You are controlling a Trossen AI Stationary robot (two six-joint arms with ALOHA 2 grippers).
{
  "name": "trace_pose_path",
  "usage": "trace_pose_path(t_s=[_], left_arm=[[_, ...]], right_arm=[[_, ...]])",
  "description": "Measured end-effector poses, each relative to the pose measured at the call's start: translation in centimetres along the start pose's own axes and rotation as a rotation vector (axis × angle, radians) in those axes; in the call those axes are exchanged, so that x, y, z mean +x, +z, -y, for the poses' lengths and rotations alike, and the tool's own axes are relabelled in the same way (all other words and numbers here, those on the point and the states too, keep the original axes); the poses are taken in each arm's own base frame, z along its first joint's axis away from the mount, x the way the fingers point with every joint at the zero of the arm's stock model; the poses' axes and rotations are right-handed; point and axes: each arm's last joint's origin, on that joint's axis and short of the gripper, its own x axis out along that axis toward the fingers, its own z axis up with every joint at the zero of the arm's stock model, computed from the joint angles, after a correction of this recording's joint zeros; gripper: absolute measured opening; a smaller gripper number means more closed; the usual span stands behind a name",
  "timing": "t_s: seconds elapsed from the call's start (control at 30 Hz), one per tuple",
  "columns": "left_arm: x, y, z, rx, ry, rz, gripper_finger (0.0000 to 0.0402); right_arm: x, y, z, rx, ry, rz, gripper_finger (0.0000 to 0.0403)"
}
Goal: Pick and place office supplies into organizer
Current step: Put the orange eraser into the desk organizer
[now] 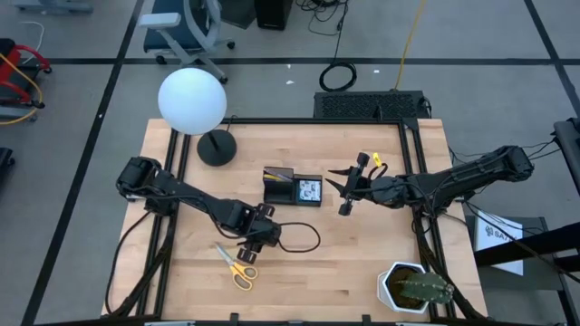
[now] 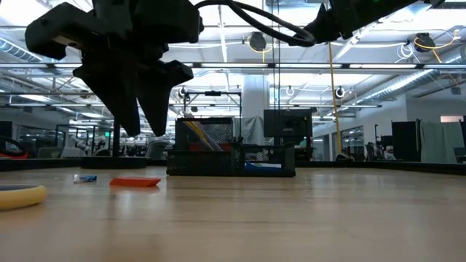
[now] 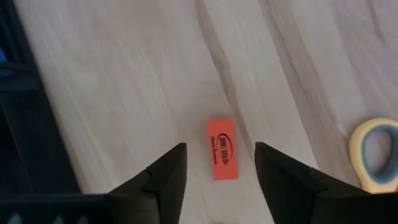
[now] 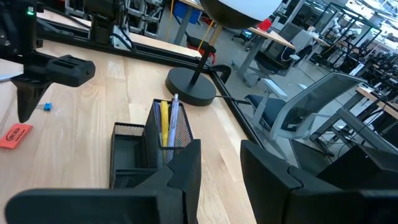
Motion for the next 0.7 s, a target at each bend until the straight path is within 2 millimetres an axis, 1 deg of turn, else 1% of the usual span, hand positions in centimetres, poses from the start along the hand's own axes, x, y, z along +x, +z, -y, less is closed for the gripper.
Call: trace_pose_path(t_s=[0.17,0.47,0.57,0.7], left_arm=[[0.0,0.0,0.0,-0.003,-0.011,-0.002,0.0199],[0.1,0.0,-0.6,-0.041,-0.03,-0.001,0.0187],[1.2,-0.2,-0.9,-0.049,-0.035,-0.036,0.0187],[3.5,-0.3,-0.9,-0.049,-0.044,-0.089,0.0186]], right_arm=[[0.0,0.0,0.0,0.0,0.0,0.0,0.0105],[0.0,0.0,0.0,0.0,0.0,0.0,0.0105],[0.0,0.0,0.0,0.0,0.0,0.0,0.0105],[0.0,0.0,0.0,0.006,0.001,-0.001,0.0105]])
